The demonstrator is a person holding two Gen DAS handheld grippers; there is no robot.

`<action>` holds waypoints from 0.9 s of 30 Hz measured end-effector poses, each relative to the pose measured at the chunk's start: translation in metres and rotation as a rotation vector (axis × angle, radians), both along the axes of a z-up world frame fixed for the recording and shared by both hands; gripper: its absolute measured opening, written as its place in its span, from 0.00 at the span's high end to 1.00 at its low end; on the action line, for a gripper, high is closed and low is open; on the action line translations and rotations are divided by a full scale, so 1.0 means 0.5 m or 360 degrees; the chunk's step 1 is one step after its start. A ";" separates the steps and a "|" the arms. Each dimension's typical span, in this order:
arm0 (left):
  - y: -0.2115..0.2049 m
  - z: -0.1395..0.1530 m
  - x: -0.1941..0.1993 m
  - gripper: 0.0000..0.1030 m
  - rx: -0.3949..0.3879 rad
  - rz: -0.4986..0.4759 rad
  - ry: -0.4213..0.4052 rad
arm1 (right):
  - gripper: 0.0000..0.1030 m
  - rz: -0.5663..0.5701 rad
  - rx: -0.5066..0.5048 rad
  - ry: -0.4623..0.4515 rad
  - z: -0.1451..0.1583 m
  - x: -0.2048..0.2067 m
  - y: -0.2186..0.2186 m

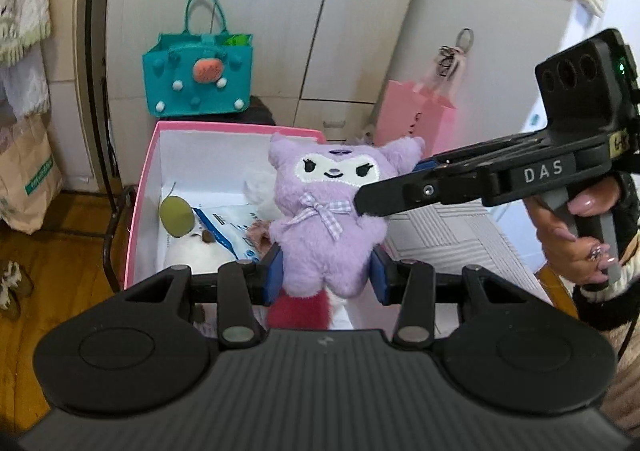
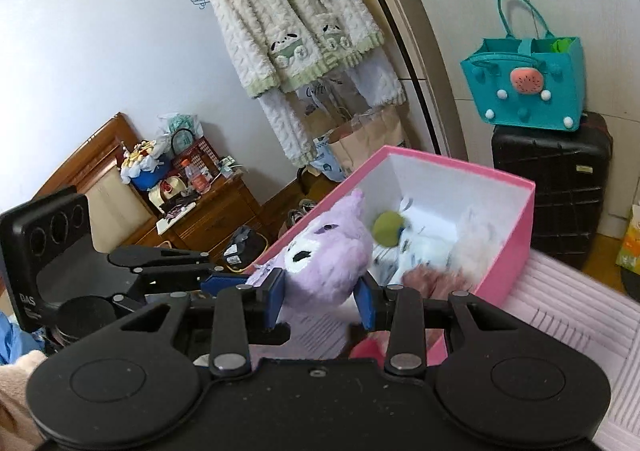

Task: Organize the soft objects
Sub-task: 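Carry the plush toy with both tools over the pink box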

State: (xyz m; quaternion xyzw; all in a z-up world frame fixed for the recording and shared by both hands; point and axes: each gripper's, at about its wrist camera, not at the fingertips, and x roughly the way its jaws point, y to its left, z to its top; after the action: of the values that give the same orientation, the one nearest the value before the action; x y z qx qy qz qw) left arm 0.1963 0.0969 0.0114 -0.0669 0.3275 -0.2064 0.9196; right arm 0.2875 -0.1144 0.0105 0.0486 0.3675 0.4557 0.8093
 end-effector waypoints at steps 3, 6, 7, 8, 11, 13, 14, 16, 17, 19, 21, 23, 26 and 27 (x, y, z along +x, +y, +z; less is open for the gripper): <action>0.008 -0.024 0.043 0.59 0.0004 0.0035 0.0032 | 0.58 -0.0008 0.0021 0.0042 -0.030 0.050 0.008; 0.012 -0.049 0.072 0.59 0.0041 0.0065 0.0067 | 0.58 -0.0012 0.0001 0.0064 -0.056 0.083 0.026; 0.013 -0.055 0.079 0.59 0.0052 0.0073 0.0080 | 0.58 -0.0013 -0.0008 0.0076 -0.065 0.091 0.032; 0.014 -0.062 0.085 0.59 0.0060 0.0080 0.0095 | 0.58 -0.0012 -0.0017 0.0082 -0.072 0.097 0.038; 0.019 -0.075 0.099 0.59 0.0078 0.0101 0.0133 | 0.58 0.0007 -0.0054 0.0041 -0.089 0.104 0.052; 0.015 -0.081 0.101 0.59 0.0111 0.0114 0.0136 | 0.58 0.0053 -0.0098 -0.0076 -0.091 0.096 0.064; 0.013 -0.083 0.101 0.59 0.0117 0.0116 0.0143 | 0.58 0.0072 -0.0120 -0.0128 -0.092 0.093 0.068; 0.008 -0.088 0.103 0.59 0.0140 0.0113 0.0149 | 0.58 0.0086 -0.0154 -0.0177 -0.093 0.089 0.071; 0.008 -0.088 0.104 0.58 0.0142 0.0116 0.0147 | 0.57 0.0084 -0.0165 -0.0194 -0.093 0.088 0.071; 0.009 -0.088 0.102 0.58 0.0116 0.0132 0.0140 | 0.56 0.0065 -0.0194 -0.0276 -0.089 0.080 0.072; 0.011 -0.087 0.097 0.56 0.0082 0.0146 0.0130 | 0.49 0.0024 -0.0205 -0.0372 -0.083 0.070 0.072; 0.014 -0.090 0.090 0.56 0.0031 0.0163 0.0136 | 0.47 -0.0024 -0.0257 -0.0454 -0.081 0.058 0.070; 0.013 -0.095 0.073 0.55 0.0002 0.0193 0.0129 | 0.46 -0.0073 -0.0265 -0.0507 -0.076 0.039 0.059; 0.010 -0.095 0.065 0.55 0.0021 0.0209 0.0115 | 0.44 -0.0072 -0.0261 -0.0508 -0.075 0.030 0.054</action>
State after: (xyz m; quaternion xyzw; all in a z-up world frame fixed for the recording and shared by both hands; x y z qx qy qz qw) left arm 0.2291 0.1017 -0.0364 -0.0897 0.3568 -0.1410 0.9191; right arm 0.3025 -0.0876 -0.0272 -0.0822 0.2692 0.4079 0.8686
